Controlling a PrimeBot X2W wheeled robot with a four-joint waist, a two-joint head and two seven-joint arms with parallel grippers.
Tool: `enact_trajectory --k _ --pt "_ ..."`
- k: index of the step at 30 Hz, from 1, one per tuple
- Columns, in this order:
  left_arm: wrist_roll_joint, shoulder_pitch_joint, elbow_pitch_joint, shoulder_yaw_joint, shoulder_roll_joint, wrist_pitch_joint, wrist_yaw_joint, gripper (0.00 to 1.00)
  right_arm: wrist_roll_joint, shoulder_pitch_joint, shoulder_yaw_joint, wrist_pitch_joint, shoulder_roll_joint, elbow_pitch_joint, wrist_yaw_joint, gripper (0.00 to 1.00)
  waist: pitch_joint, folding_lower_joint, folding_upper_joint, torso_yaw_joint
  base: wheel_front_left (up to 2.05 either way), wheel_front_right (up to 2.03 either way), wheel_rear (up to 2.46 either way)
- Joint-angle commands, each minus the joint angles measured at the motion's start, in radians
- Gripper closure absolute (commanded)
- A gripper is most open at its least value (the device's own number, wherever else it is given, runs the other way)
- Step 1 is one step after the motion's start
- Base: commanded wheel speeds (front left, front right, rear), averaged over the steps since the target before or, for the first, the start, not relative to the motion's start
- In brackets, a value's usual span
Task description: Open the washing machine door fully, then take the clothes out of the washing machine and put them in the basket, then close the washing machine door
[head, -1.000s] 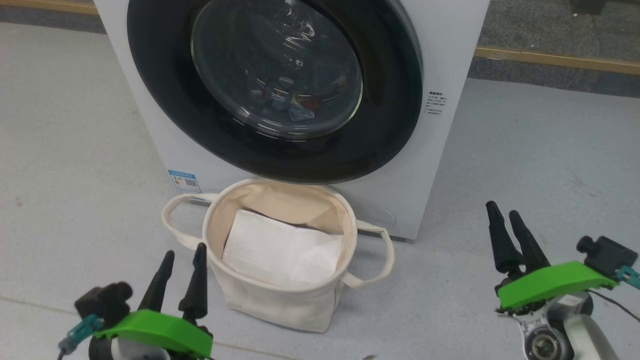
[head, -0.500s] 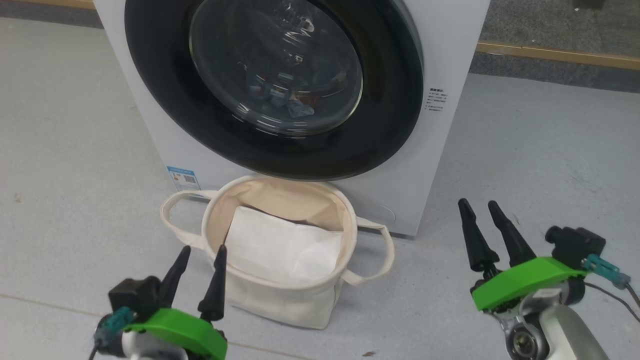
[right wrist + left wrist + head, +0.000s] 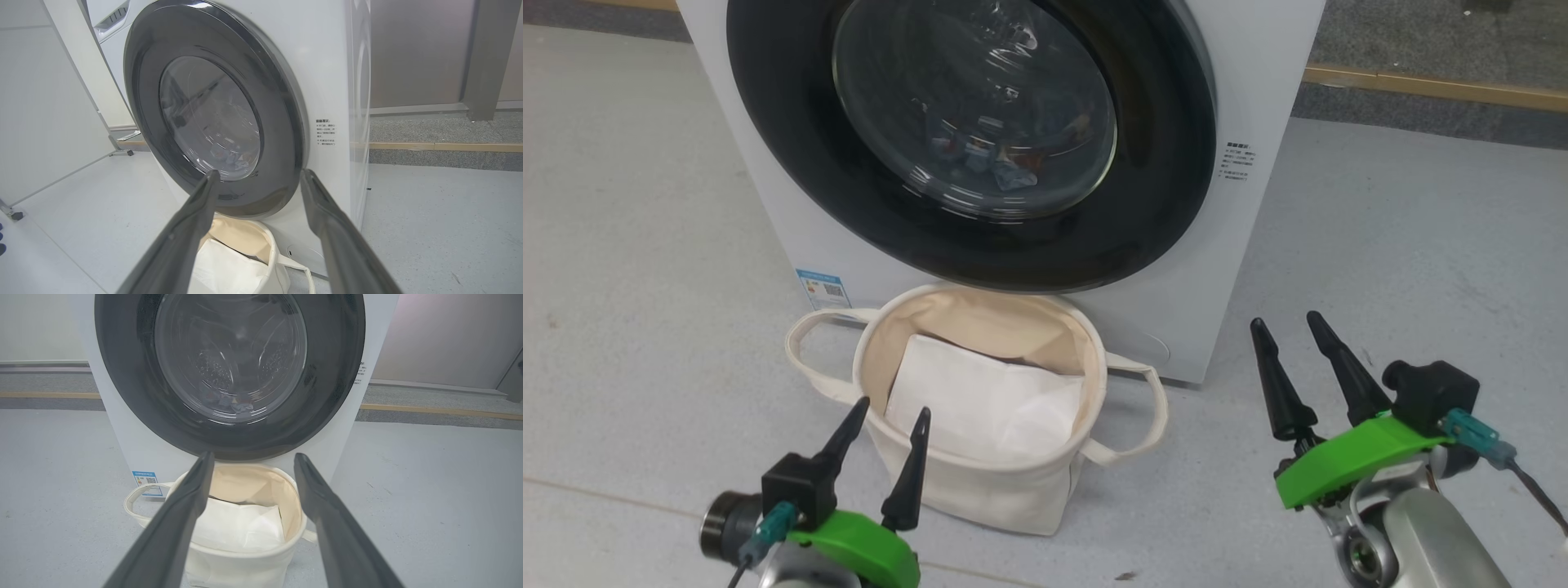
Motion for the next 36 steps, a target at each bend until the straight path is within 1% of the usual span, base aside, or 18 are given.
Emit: enact_trajectory --k 1,4,12,22,28,31,36 --pt "0.018 -0.063 -0.029 0.029 0.004 -0.018 0.007 0.0 -0.034 -0.053 0.013 -0.019 0.008 -0.03 0.0 0.0 0.0 0.0 0.0 0.0 0.0 0.0 0.0" --pt "0.012 -0.063 -0.034 0.043 -0.013 -0.028 0.013 0.0 -0.022 -0.051 -0.004 -0.028 0.026 -0.021 0.0 0.0 0.0 0.0 0.0 0.0 0.0 0.0 0.0" --pt "0.005 -0.062 -0.044 0.072 -0.039 -0.044 0.022 0.0 -0.039 -0.068 -0.032 -0.046 0.038 0.014 0.0 0.0 0.004 0.0 0.0 0.0 0.0 0.0 0.0" --pt "0.083 -0.074 -0.037 0.061 -0.039 -0.066 0.035 0.0 -0.143 -0.096 -0.021 -0.068 0.038 0.057 0.0 0.0 0.011 0.0 0.0 0.0 0.0 0.0 0.0" --pt "0.127 -0.077 -0.037 0.056 -0.044 -0.092 0.052 0.0 -0.185 -0.105 -0.051 -0.085 0.049 0.077 0.0 0.0 0.012 0.0 0.0 0.001 0.0 0.0 0.0" --pt "0.108 -0.072 -0.032 0.061 -0.05 -0.096 0.055 0.0 -0.162 -0.095 -0.06 -0.086 0.056 0.085 0.0 0.0 0.013 0.0 0.0 0.001 0.0 0.0 0.0" --pt "0.09 -0.065 -0.02 0.061 -0.052 -0.104 0.051 0.0 -0.132 -0.094 -0.027 -0.088 0.06 0.1 0.0 0.0 0.019 0.0 0.0 -0.003 0.0 0.0 0.0"
